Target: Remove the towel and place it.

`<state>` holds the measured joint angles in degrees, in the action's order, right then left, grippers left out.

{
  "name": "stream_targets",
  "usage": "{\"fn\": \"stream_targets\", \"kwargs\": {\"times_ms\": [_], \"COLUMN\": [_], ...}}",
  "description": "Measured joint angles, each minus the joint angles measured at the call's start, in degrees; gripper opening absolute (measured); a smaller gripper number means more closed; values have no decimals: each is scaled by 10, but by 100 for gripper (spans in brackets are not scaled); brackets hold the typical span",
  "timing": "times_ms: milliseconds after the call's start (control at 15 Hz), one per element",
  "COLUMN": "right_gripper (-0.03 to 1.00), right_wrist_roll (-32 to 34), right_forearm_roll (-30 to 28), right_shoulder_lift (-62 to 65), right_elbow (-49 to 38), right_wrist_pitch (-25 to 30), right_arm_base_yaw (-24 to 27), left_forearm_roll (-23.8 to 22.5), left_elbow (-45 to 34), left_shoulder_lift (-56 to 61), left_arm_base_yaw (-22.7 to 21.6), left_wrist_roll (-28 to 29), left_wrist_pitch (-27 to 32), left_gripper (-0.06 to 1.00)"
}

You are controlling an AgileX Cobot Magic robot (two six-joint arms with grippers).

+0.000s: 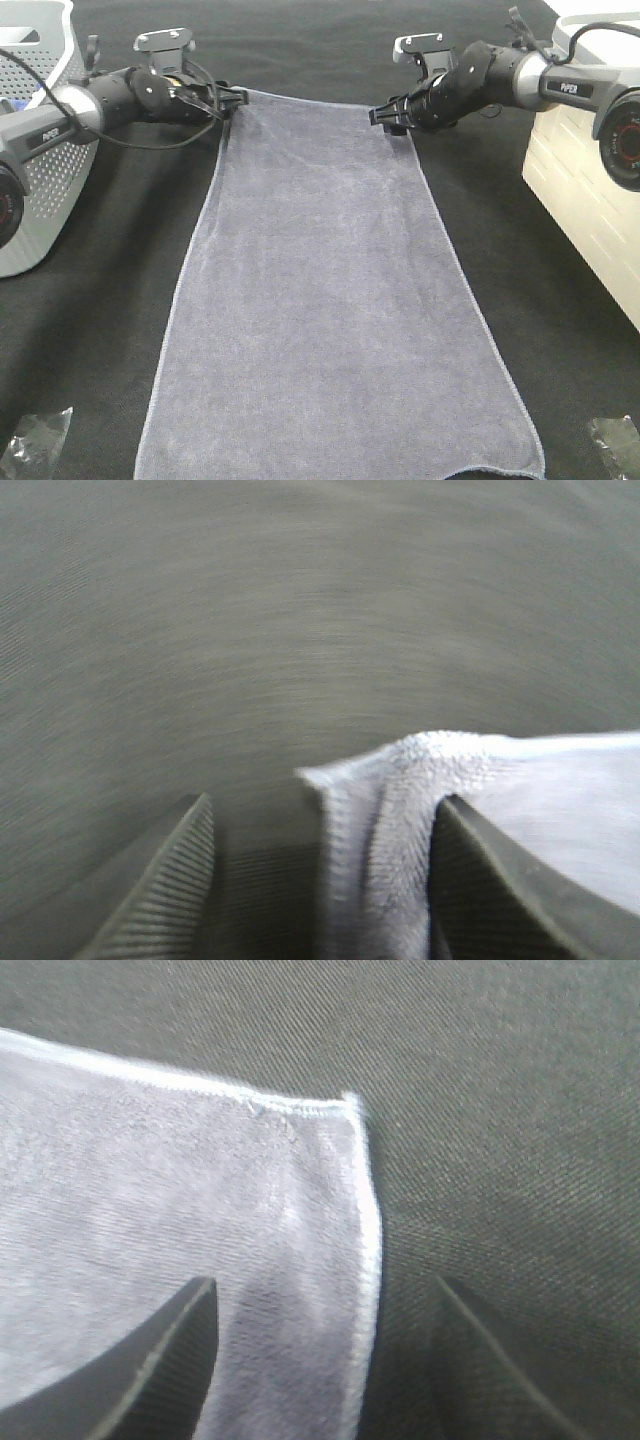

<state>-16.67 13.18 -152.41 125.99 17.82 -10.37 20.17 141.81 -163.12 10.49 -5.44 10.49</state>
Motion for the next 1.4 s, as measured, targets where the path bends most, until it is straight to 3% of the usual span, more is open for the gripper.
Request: {"fn": "stream_targets", "kwargs": {"times_ms": [133,867,1000,1133,1200,1267,1400], "right_gripper": [61,61,61,61,61,62,69], "right_wrist_roll": [0,0,0,0,2,7,28], "right_forearm_roll": [9,36,36,36,36,36,31], "right_shoulder_lift": [18,44,45,46,59,65,115], "right_elbow": [0,0,1,8,11,12,12], "right_wrist_pitch": [32,88,131,186,234,249,316], "right_arm_base_yaw": [0,0,0,0,0,0,0], "left_forearm_roll": [0,-13,-54,-83,-88,-90,-97], "left_elbow": [0,0,1,1,1,1,1], "left_shoulder_lift": [0,63,87,106,117,124,159], "left_arm_base_yaw": [-12,10,10,10,10,10,10], "left_wrist_roll": [46,41,-6,-39,-46,-48,-41], "left_wrist_pitch": [0,2,59,169,226,246,324], "left_gripper": [59,59,59,59,59,59,59]}}
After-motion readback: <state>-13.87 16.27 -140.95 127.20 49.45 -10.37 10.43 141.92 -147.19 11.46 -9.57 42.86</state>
